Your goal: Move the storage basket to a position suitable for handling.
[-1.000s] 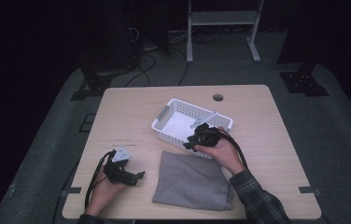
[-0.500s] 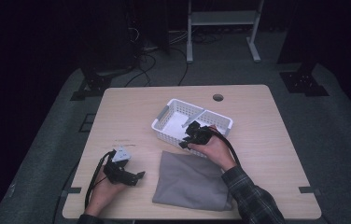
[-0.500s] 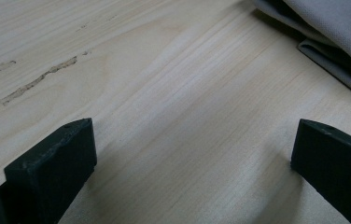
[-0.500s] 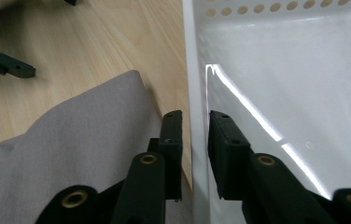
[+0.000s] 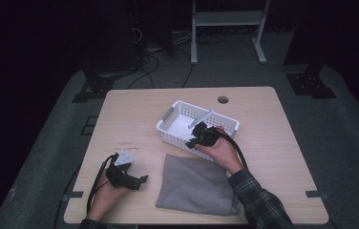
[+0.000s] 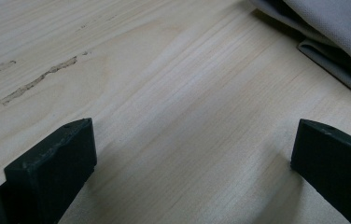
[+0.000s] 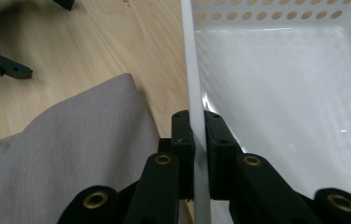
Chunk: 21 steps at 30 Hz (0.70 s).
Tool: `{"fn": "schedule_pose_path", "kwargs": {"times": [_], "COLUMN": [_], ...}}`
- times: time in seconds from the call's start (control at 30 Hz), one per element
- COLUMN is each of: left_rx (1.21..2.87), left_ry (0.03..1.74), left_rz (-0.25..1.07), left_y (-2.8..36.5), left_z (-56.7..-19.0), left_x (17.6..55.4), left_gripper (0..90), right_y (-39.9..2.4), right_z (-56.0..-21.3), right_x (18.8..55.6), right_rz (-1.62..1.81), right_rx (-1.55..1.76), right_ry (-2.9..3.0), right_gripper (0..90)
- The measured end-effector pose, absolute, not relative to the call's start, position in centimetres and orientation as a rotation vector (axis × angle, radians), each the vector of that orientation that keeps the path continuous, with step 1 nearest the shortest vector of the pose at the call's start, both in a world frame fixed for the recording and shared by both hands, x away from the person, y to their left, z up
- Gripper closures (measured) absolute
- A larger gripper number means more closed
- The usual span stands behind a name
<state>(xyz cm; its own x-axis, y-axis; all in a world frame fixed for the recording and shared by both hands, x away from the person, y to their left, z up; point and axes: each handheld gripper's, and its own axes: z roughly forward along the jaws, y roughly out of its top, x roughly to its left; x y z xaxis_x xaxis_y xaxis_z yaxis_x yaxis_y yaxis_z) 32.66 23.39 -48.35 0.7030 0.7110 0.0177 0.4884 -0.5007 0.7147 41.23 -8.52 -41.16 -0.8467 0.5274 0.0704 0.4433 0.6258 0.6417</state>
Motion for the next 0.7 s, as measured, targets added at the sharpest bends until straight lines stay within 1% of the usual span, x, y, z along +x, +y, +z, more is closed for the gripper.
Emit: {"fn": "schedule_pose_path", "kwargs": {"times": [0.4,0.7], "left_rx": [2.202,2.205], "left_ry": [0.909,0.907], "left_rz": [0.406,0.406], "left_y": [23.4,23.4], "left_z": [-48.4,-48.3], "left_x": [32.7,32.7], "left_gripper": [0.0,0.0], "right_y": [-10.5,-12.8], "right_z": [-39.8,-39.3], "right_x": [41.1,41.0], "right_rz": [1.014,1.002], "right_rx": [0.820,0.846], "right_ry": [2.692,2.669], "right_gripper": [84.1,84.2]}}
